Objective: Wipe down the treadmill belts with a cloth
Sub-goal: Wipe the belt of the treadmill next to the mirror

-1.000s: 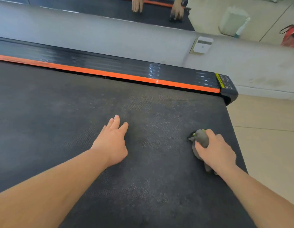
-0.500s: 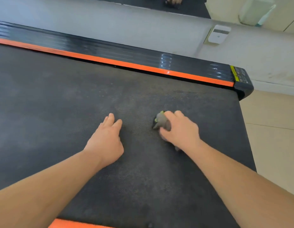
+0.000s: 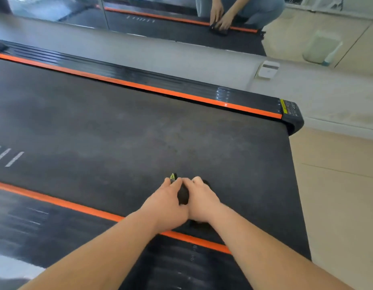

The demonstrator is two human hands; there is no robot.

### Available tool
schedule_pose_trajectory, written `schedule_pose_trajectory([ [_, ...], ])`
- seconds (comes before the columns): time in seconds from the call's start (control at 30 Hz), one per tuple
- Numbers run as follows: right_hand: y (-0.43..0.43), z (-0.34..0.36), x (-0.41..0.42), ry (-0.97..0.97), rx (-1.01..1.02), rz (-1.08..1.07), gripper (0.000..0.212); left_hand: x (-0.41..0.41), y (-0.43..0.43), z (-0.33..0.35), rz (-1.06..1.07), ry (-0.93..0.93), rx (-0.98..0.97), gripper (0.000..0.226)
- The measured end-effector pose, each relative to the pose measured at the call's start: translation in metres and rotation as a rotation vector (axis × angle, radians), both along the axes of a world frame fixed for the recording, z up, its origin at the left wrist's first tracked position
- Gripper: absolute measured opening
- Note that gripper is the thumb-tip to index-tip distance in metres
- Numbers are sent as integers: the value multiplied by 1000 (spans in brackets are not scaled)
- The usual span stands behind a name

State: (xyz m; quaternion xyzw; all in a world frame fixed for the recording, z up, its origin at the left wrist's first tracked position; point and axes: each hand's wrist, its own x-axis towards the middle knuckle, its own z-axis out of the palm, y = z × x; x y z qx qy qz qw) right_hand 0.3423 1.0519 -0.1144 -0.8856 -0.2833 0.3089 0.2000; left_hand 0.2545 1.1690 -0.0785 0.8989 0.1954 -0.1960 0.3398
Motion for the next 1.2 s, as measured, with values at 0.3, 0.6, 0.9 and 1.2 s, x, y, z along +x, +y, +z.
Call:
schedule_pose_trajectory([
  [0.3, -111, 63, -12, 34, 149, -385, 32, 4, -8, -19, 79, -100, 176, 77],
  [0.6, -101, 9, -6, 28, 70, -332, 23, 21, 36, -21, 82, -86, 380, 56],
  [0.9, -107, -7, 9, 1, 160, -338, 20, -8, 2, -44, 97, 96, 451, 64],
  [1.2, -125, -7, 16, -6, 217, -501, 14, -2, -95, -53, -282, -214, 236, 31],
])
